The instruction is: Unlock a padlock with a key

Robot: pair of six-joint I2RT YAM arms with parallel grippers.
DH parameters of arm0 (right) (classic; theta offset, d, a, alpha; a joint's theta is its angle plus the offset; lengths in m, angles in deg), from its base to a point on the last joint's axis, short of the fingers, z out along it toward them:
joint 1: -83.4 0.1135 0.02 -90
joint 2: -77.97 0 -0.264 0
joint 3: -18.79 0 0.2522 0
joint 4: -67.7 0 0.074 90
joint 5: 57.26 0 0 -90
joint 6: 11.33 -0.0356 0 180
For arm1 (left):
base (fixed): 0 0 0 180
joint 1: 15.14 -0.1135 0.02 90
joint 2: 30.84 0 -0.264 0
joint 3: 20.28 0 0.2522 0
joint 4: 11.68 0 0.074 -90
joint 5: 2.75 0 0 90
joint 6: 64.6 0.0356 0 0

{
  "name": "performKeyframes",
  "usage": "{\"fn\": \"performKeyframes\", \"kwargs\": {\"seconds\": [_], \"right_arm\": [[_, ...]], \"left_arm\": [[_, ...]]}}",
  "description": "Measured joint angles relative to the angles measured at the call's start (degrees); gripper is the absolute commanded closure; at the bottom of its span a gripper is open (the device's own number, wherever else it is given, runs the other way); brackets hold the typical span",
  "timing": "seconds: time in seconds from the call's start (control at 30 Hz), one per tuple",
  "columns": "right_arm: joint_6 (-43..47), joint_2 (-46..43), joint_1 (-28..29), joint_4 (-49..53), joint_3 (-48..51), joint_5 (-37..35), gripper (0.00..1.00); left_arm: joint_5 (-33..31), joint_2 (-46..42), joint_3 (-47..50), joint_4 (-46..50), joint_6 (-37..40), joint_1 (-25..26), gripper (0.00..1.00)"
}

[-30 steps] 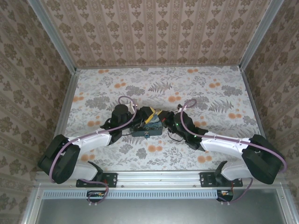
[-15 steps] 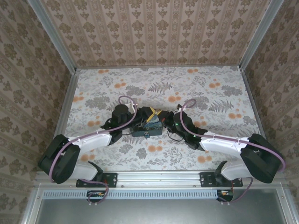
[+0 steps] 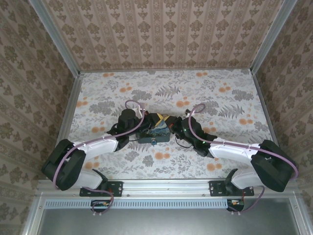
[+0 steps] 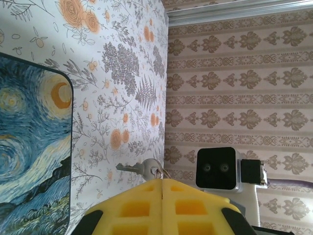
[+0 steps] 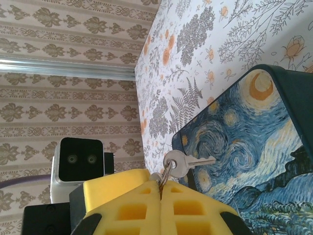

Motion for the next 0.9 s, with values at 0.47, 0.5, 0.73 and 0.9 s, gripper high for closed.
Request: {"fn": "performKeyframes", "kwargs": {"seconds": [0.47, 0.5, 0.73, 0.9], "right_arm": [[15.2, -13.2, -14.2, 6.2, 3.3, 12.0, 0.40], [16.9, -13.5, -15.4, 5.9, 3.3, 14.0, 0.40], [27.3, -11.3, -18.4, 0.7, 3.3, 29.1, 0.40], [30.4, -7.6, -18.4, -4.1, 3.3, 35.4, 0.41]], "left_arm": [[11.7, 0.1, -11.6, 20.7, 21.2, -8.0, 1.00], [13.2, 0.1, -13.2, 23.2, 24.0, -8.2, 1.00], [23.0, 0.2, -17.8, 30.8, 36.0, -10.0, 1.00], [27.4, 2.1, -17.8, 30.1, 36.9, -11.8, 1.00]]}}
